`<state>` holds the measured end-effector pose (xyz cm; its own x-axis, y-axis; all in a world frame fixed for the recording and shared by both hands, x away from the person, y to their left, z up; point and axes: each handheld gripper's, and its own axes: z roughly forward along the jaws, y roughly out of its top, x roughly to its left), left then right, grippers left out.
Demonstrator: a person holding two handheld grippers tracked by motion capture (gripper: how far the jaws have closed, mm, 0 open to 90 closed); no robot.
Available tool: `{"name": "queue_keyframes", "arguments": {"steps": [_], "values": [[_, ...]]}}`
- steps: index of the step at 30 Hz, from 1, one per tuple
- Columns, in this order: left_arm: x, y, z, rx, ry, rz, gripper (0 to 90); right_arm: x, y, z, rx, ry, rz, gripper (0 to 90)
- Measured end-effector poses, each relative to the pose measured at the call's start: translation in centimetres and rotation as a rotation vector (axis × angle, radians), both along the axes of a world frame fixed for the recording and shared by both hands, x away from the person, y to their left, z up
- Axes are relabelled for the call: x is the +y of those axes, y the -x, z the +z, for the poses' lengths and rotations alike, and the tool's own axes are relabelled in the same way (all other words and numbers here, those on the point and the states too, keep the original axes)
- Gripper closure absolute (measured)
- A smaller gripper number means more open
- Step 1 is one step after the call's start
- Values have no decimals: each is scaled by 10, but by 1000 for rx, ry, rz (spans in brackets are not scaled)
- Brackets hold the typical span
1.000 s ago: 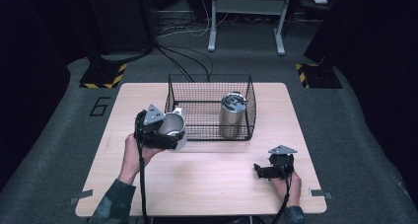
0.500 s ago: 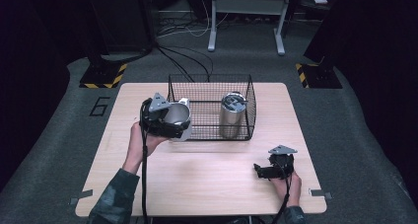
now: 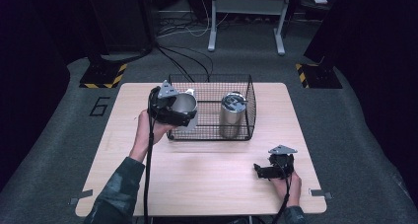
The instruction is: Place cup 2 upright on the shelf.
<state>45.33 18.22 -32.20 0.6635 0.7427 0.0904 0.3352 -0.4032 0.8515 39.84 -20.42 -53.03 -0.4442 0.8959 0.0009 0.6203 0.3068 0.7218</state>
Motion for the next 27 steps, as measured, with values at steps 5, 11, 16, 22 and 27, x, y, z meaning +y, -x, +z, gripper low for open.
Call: {"name": "queue_keyframes", "arguments": {"steps": [5,11,16,22,27], "values": [[-4,-11,1,4,4,3,62,0,0,0,0,0,-1,0],[-6,-23,-2,6,8,9,62,0,0,0,0,0,-1,0],[-9,-33,-2,6,15,14,62,0,0,0,-1,0,-1,0],[-15,-45,-2,8,8,16,62,0,0,0,0,-1,-2,0],[-20,-56,-4,8,5,23,63,0,0,0,3,-2,0,0]]}}
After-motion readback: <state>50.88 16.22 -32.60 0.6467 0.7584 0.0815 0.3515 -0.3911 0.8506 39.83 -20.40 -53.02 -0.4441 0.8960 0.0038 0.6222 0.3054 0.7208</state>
